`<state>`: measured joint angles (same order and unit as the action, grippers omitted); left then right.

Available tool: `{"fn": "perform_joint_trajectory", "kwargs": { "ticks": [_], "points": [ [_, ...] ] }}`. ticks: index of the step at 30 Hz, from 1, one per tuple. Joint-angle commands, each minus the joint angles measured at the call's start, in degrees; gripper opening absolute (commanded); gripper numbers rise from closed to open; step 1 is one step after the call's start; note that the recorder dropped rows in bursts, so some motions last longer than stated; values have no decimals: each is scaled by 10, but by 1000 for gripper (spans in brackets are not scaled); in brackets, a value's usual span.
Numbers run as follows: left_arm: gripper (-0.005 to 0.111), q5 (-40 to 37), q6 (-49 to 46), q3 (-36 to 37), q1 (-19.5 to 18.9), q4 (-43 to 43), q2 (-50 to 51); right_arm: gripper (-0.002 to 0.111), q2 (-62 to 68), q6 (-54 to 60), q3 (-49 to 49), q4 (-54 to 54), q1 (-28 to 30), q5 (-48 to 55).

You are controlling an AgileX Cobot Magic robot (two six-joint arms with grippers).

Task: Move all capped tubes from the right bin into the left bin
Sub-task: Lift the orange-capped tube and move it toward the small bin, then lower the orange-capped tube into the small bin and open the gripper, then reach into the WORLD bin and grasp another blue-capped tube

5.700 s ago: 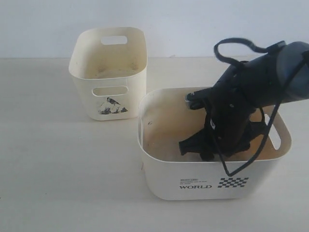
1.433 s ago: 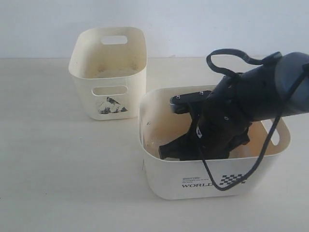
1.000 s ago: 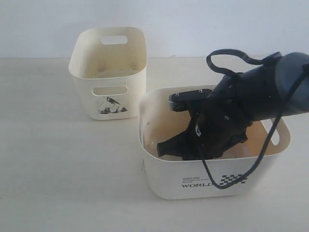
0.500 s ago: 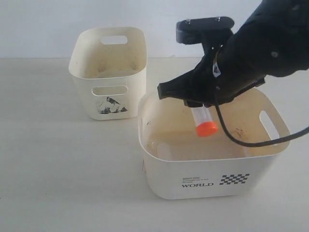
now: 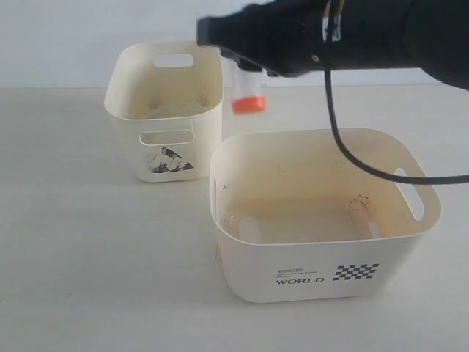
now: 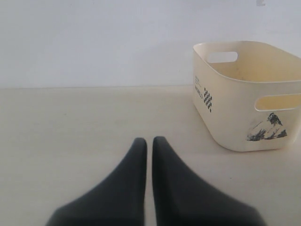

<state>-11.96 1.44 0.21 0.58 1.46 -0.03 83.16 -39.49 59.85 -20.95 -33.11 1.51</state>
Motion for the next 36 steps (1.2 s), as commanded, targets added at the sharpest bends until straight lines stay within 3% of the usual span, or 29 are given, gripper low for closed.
{"fn": "perform_joint_trajectory", "kwargs": {
  "ticks": [1,8,12,15,21,22,29,34,36],
  "points": [
    [4,-1,5,-2,0,-2,0,0,55,20,19,3,1,-243],
    [4,-1,5,-2,0,-2,0,0,196,176,128,162,1,-266],
    [4,-1,5,-2,0,-2,0,2,261,192,181,206,1,-266],
    [4,-1,5,-2,0,-2,0,19,297,189,200,264,1,-266],
    [4,-1,5,-2,0,-2,0,77,321,189,202,288,0,-266],
    [4,-1,5,-2,0,-2,0,80,321,189,202,288,0,-265],
    [4,-1,5,-2,0,-2,0,81,274,156,202,288,0,-177],
    [4,1,5,-2,0,-2,0,78,198,170,202,288,19,11],
    [4,2,5,-2,0,-2,0,70,164,181,202,283,35,115]
  ]
}}
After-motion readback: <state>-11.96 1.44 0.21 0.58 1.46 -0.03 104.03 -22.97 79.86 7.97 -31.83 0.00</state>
